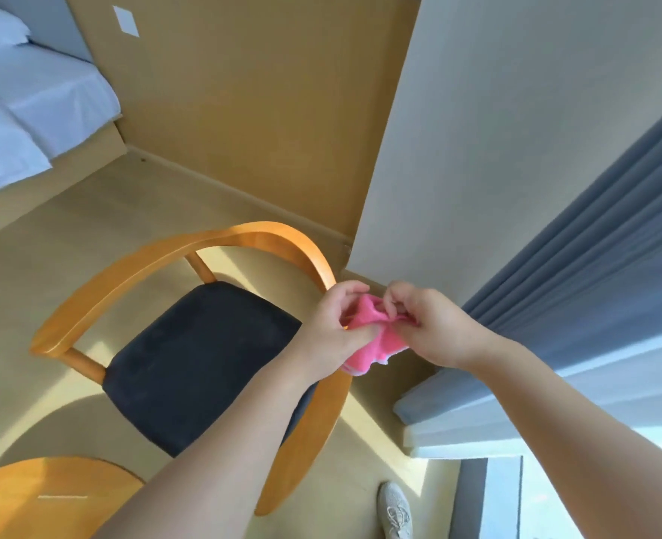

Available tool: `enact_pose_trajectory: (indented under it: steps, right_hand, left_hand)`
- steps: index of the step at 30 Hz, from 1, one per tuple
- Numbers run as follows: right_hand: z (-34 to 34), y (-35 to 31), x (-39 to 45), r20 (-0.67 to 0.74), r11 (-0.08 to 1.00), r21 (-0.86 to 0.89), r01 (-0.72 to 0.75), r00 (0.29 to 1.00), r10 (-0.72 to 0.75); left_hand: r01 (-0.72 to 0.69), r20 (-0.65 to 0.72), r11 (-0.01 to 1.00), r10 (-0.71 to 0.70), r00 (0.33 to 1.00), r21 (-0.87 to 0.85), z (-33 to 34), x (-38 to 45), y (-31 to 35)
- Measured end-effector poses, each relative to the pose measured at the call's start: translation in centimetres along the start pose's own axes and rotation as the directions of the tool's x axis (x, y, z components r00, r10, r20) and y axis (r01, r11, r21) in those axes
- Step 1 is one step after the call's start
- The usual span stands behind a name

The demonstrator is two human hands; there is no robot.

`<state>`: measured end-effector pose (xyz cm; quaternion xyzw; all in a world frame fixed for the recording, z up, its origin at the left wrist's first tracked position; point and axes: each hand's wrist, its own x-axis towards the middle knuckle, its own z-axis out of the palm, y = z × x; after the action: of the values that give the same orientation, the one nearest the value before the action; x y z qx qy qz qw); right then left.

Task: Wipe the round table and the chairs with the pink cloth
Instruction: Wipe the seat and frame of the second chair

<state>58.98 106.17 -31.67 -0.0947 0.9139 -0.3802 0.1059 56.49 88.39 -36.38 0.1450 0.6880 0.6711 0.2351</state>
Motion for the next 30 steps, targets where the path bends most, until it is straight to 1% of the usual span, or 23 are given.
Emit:
enact_pose_trajectory:
  steps: [3, 5, 7, 8, 9, 13, 17, 20, 23, 26, 30]
  right_hand:
    - [-0.2, 1.8, -1.0, -0.037, 0.999, 0.050, -0.010, 0.999, 0.012]
    - [-0.3, 3.5, -1.5, -0.109, 0.997, 0.072, -0.019, 0.994, 0.027]
    - [-0.2, 5.8, -1.7, -0.190, 0.998, 0.054, -0.029, 0.981, 0.039]
    - [-0.3, 7.2, -1.6, -0.215, 0.999, 0.032, -0.035, 0.976, 0.041]
    - [-0.4, 8.7, -1.3, -0.212, 0.999, 0.015, -0.042, 0.976, 0.044]
    - [-0.3, 15.1, 0.0, -0.044, 0.996, -0.027, -0.082, 0.996, 0.081]
    - [1.9, 23.4, -0.2, 0.013, 0.980, -0.083, -0.179, 0.983, 0.181]
    - [4.9, 30.0, 0.3, 0.069, 0.980, -0.047, -0.194, 0.978, 0.197]
    - [9.1, 35.9, 1.8, 0.127, 0.983, -0.044, -0.180, 0.975, 0.184]
    - [13.6, 41.5, 3.6, 0.187, 0.985, -0.041, -0.166, 0.967, 0.170]
    - [19.0, 47.3, 6.5, 0.163, 0.992, -0.043, -0.114, 0.979, 0.120]
  left_hand:
    - [-0.005, 0.019, 0.999, 0.004, 1.000, 0.036, 1.6, 1.3, -1.0]
    - [-0.009, 0.009, 0.997, 0.008, 1.000, 0.080, 2.7, 2.3, -1.8]
    - [0.007, 0.007, 0.994, -0.008, 1.000, 0.107, 4.1, 3.3, -3.0]
    - [0.015, 0.002, 0.993, -0.015, 1.000, 0.120, 4.8, 3.9, -3.8]
    - [0.021, -0.008, 0.991, -0.020, 1.000, 0.132, 5.5, 4.6, -4.6]
    - [0.030, -0.071, 0.981, -0.017, 0.997, 0.190, 8.6, 7.7, -8.9]
    - [0.055, -0.119, 0.978, -0.031, 0.992, 0.200, 12.9, 9.8, -16.1]
    - [0.067, -0.190, 0.985, -0.036, 0.981, 0.157, 15.1, 11.5, -23.1]
    - [0.079, -0.229, 0.986, -0.044, 0.972, 0.145, 15.4, 13.0, -30.6]
    - [0.079, -0.205, 0.982, -0.043, 0.978, 0.169, 14.7, 14.4, -37.8]
    - [0.063, -0.206, 0.973, -0.016, 0.978, 0.221, 13.2, 16.9, -45.4]
